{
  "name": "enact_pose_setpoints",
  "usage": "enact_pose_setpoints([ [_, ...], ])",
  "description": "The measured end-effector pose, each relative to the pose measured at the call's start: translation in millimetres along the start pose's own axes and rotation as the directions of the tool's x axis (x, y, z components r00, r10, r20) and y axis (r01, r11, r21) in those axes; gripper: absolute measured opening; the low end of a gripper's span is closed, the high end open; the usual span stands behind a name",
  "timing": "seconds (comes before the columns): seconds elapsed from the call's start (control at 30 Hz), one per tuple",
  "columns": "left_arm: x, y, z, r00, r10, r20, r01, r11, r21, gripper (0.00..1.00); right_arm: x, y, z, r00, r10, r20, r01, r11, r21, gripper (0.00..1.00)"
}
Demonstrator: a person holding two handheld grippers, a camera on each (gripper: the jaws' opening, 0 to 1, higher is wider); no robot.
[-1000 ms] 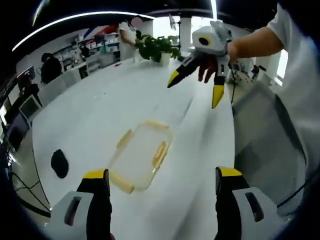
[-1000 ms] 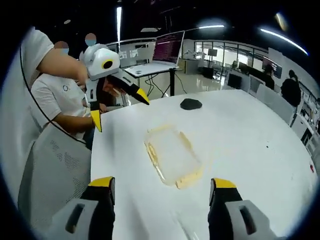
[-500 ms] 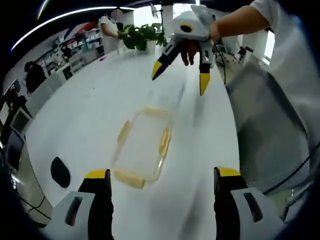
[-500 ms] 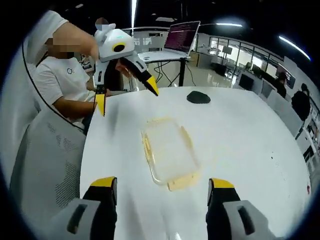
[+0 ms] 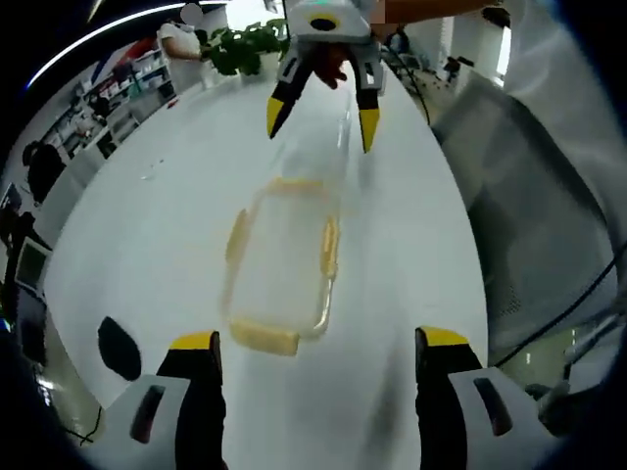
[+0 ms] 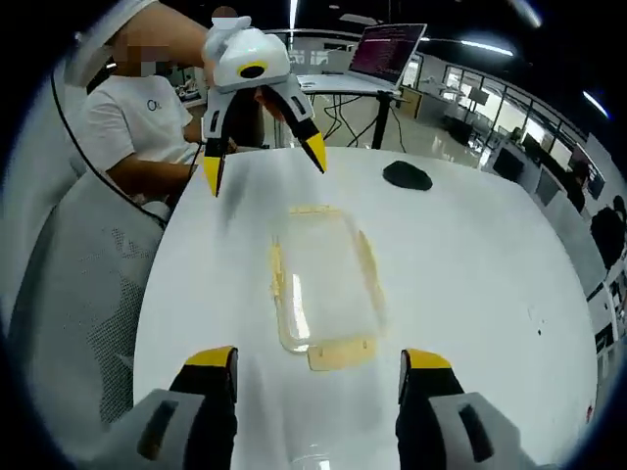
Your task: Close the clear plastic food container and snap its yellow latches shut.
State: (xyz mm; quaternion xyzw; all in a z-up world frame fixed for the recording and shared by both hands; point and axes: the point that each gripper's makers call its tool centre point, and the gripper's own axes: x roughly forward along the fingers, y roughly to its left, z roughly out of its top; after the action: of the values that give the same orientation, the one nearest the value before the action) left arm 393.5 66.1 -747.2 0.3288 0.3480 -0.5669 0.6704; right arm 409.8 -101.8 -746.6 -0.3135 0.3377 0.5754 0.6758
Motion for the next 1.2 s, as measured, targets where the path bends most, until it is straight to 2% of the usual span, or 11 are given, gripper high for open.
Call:
enact_pose_setpoints([
  [0.27, 6, 15.0, -5.3, 0.999, -0.02, -0.038, 0.021, 0.999, 0.036, 0.73, 14, -6, -3.3, 0.999, 0.024, -0.024, -0.024, 1.0, -0.005, 0.61],
  [0.4, 13, 19.1, -9.0, 0.998, -0.042, -0.047, 0.043, 0.999, 0.023, 0.75, 21, -7, -5.1, 0.999, 0.043, -0.034, -0.043, 0.999, -0.004, 0.59],
  [0.5, 17, 20.2, -14.5, 0.995, -0.059, -0.076, 0.062, 0.997, 0.039, 0.69, 25, -7, -7.3, 0.997, 0.057, -0.042, -0.057, 0.998, -0.01, 0.57],
  [0.6, 21, 25.1, -19.8, 0.994, -0.056, -0.092, 0.061, 0.997, 0.05, 0.67, 29, -8, -8.9, 0.997, 0.061, -0.049, -0.062, 0.998, -0.016, 0.55],
  [0.8, 27, 30.1, -24.3, 0.993, -0.061, -0.097, 0.065, 0.997, 0.04, 0.65, 35, -13, -16.0, 0.995, 0.057, -0.082, -0.061, 0.997, -0.041, 0.54],
  [1.07, 33, 30.6, -27.8, 0.991, -0.079, -0.108, 0.085, 0.995, 0.05, 0.62, 40, -14, -16.0, 0.994, 0.072, -0.083, -0.075, 0.997, -0.032, 0.51],
  [1.2, 35, 31.5, -30.6, 0.99, -0.079, -0.115, 0.086, 0.995, 0.055, 0.6, 44, -14, -19.9, 0.993, 0.064, -0.102, -0.07, 0.996, -0.055, 0.49],
])
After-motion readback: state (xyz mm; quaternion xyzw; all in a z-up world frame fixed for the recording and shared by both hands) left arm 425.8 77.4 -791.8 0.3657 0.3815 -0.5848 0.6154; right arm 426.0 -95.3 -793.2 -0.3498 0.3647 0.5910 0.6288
